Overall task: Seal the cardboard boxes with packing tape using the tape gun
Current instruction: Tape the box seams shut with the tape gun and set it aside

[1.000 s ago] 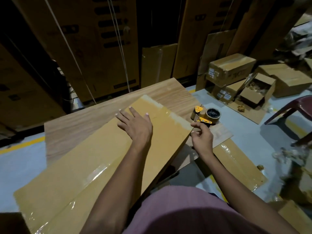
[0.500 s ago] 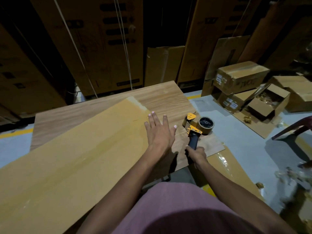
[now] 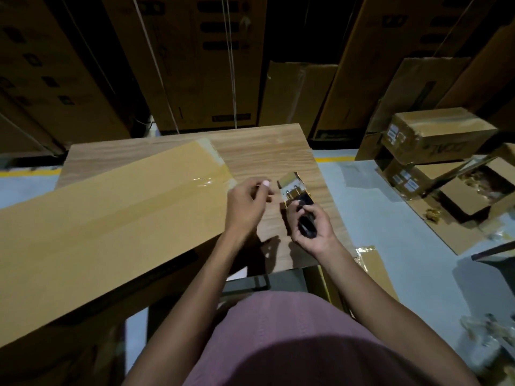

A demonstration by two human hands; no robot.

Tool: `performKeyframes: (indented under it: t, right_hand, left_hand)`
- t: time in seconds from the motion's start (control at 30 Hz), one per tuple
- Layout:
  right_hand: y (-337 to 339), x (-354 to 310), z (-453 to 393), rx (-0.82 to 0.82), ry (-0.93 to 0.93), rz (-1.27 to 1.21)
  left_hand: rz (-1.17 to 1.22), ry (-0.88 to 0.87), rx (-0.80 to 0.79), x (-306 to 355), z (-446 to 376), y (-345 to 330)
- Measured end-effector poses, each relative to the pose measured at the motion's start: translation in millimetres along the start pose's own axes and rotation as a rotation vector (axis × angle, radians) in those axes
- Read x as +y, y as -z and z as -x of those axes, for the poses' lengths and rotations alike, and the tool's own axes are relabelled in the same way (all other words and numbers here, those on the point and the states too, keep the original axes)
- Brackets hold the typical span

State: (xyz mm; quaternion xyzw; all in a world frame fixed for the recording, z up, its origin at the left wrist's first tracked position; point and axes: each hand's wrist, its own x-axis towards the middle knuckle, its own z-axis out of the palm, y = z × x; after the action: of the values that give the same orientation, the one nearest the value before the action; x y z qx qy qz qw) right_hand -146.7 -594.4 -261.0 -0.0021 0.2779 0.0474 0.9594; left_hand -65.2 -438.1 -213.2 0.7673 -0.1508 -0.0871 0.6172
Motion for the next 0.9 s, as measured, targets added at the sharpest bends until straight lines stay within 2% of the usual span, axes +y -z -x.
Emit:
performKeyframes:
  t: [0.07,0.17,0.3,0.37,0.47,0.6,0.77,0.9]
  right_hand:
    - [-7.0,6.2,9.3,-0.096,-0.08,0.109]
    - [-20.6,12.2,18.5,-0.199,-0.07,0.307]
    - [-35.4,22.0,31.3,-0.25,-0.027,0.62]
    - [-40.2,27.2,35.7,-0.235,-0.029,0.758]
    - [-45.1,38.1,38.4,-0.179,-0.017,0.921]
    - [-49.3,55.1,34.8,-0.2,0.031,0.995]
    - [-58.1,77.4,23.2,-0.233,0.078,0.937]
    - [-69.3,95.9,12.3,-0.215,0.158,0.898]
  left_hand:
    - [0.09,0.091,0.091,4.4,-5.9,10.7]
    - [0.204,0.247,0.136,12.5,-18.7,29.3]
    - [0.273,0.478,-0.007,29.9,-30.1,53.5]
    - [0.325,0.528,-0.103,39.8,-28.9,63.8]
    - [0.365,0.554,-0.154,43.4,-27.2,77.1]
    - [0.437,0.564,-0.176,35.9,-28.2,103.0]
    - [0.597,0.503,-0.235,46.7,-21.3,129.8]
    - [0.636,0.6,-0.375,45.2,-27.3,159.9]
